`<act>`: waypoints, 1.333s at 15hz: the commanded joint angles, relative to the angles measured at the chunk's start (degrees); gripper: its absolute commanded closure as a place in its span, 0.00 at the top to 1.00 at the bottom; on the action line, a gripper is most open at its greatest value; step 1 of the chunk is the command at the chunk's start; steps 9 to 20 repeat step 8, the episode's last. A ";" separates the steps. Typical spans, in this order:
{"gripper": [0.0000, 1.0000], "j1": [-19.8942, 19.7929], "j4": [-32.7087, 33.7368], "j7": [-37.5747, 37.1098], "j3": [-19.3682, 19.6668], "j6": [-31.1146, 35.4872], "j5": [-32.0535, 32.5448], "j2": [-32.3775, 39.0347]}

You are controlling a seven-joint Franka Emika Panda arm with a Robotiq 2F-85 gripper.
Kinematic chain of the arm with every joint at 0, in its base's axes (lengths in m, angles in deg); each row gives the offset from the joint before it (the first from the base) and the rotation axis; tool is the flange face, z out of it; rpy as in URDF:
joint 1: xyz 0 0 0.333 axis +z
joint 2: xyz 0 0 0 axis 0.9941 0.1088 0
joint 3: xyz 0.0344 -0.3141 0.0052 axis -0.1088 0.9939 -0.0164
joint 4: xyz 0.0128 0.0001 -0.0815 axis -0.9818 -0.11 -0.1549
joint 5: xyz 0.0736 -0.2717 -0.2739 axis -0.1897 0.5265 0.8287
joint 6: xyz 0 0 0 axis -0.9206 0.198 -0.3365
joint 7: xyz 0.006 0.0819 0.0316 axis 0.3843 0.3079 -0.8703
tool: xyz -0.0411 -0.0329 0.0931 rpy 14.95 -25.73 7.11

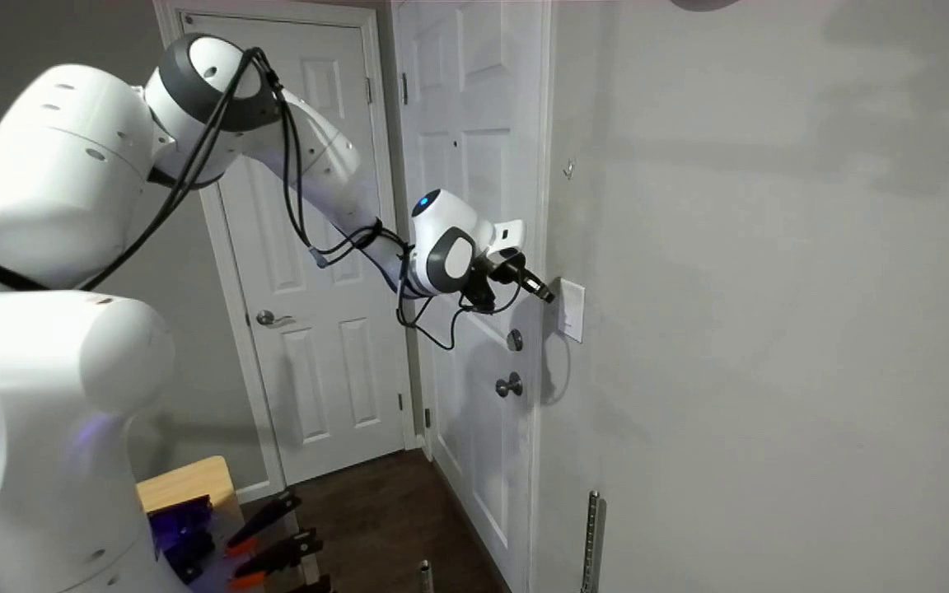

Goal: Turn on the light

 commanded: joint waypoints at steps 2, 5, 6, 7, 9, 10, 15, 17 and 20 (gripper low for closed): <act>0.02 2.27 -7.06 2.37 -0.41 1.46 1.75 -7.16; 0.02 2.75 -8.23 2.16 -0.10 1.15 1.63 -8.38; 0.02 2.82 -8.52 2.13 0.00 1.14 1.61 -8.65; 0.02 2.78 -8.76 2.13 -0.03 1.14 1.63 -8.94; 0.03 2.76 -8.98 2.14 -0.04 1.17 1.66 -9.14; 0.03 2.76 -8.98 2.14 -0.04 1.17 1.66 -9.14; 0.03 2.76 -8.98 2.14 -0.04 1.17 1.66 -9.14; 0.03 2.76 -8.98 2.14 -0.04 1.17 1.66 -9.14; 0.03 2.76 -8.98 2.14 -0.04 1.17 1.66 -9.14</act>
